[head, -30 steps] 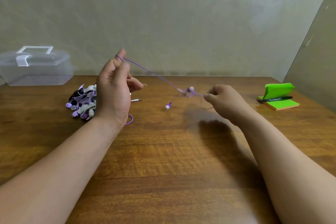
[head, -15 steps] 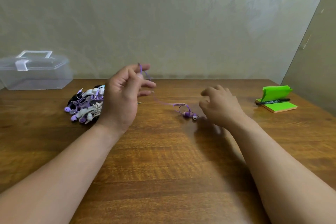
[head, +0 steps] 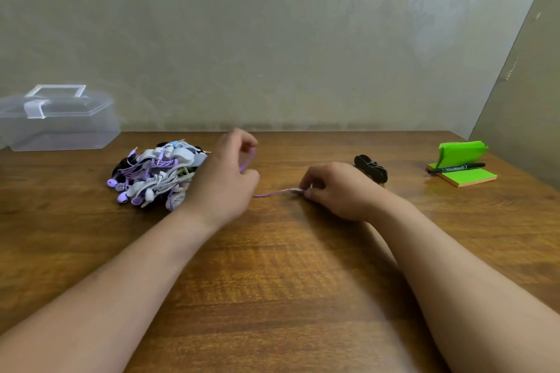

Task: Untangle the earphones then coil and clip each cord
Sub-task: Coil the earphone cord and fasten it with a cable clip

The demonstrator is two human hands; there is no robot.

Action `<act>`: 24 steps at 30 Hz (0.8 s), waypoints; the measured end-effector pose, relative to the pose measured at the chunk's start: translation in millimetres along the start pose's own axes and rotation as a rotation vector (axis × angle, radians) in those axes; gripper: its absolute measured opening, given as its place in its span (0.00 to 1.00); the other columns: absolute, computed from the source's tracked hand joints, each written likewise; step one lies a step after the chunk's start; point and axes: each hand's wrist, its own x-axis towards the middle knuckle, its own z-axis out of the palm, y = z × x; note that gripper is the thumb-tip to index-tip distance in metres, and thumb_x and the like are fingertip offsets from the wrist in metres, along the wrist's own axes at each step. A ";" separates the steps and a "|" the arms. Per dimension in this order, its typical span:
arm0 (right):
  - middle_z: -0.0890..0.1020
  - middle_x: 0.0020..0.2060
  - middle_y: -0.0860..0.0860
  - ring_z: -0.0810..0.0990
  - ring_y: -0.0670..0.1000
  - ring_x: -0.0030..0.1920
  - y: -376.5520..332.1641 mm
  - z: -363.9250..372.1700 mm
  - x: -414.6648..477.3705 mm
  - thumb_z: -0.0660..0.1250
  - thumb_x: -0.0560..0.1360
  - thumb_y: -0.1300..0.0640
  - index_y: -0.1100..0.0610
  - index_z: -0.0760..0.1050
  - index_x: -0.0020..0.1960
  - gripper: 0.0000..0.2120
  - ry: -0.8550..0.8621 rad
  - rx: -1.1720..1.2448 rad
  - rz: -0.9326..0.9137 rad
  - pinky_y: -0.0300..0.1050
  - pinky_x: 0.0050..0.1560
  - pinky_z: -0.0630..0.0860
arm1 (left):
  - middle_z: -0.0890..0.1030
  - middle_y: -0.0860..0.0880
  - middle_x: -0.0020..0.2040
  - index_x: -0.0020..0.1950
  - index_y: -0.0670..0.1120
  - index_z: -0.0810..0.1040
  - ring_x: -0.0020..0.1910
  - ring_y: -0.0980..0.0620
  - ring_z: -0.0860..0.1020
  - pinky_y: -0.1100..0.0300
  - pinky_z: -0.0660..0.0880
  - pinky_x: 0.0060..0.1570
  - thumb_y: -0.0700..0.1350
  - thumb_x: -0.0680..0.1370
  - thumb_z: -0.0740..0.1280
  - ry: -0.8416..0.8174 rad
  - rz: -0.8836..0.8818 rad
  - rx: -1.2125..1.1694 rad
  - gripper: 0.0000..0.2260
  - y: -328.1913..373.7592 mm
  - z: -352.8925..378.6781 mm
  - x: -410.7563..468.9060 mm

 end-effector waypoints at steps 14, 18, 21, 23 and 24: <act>0.85 0.42 0.53 0.83 0.54 0.45 10.8 -6.1 -1.6 0.65 0.84 0.55 0.56 0.81 0.51 0.07 0.294 0.564 0.208 0.53 0.49 0.79 | 0.78 0.50 0.33 0.44 0.53 0.82 0.33 0.53 0.73 0.54 0.70 0.37 0.53 0.84 0.65 -0.115 0.024 0.001 0.12 -16.6 -1.8 8.0; 0.85 0.41 0.57 0.82 0.52 0.39 15.0 -3.5 3.3 0.60 0.82 0.57 0.63 0.78 0.50 0.12 0.295 0.550 0.360 0.48 0.40 0.76 | 0.77 0.50 0.34 0.44 0.50 0.82 0.34 0.53 0.72 0.54 0.69 0.39 0.53 0.84 0.66 -0.042 0.046 -0.103 0.12 -14.6 -4.0 5.3; 0.81 0.41 0.60 0.78 0.58 0.45 13.0 0.9 9.9 0.56 0.78 0.54 0.62 0.76 0.45 0.14 0.404 0.300 0.347 0.54 0.45 0.75 | 0.78 0.52 0.36 0.44 0.50 0.82 0.37 0.52 0.74 0.53 0.72 0.42 0.51 0.84 0.67 -0.047 0.081 -0.117 0.11 -8.3 -1.6 4.0; 0.81 0.53 0.56 0.77 0.57 0.57 9.4 -3.0 6.6 0.57 0.79 0.53 0.56 0.77 0.53 0.12 0.573 0.228 0.270 0.54 0.57 0.75 | 0.79 0.53 0.38 0.44 0.51 0.82 0.39 0.52 0.75 0.51 0.74 0.45 0.51 0.83 0.67 -0.076 0.111 -0.104 0.10 -6.8 -0.6 3.2; 0.80 0.59 0.53 0.76 0.55 0.62 6.1 -6.4 2.8 0.59 0.80 0.54 0.55 0.78 0.60 0.13 0.622 0.268 0.182 0.54 0.64 0.73 | 0.79 0.53 0.39 0.44 0.52 0.82 0.41 0.52 0.76 0.50 0.74 0.46 0.52 0.83 0.67 -0.092 0.123 -0.087 0.10 -7.7 0.3 2.7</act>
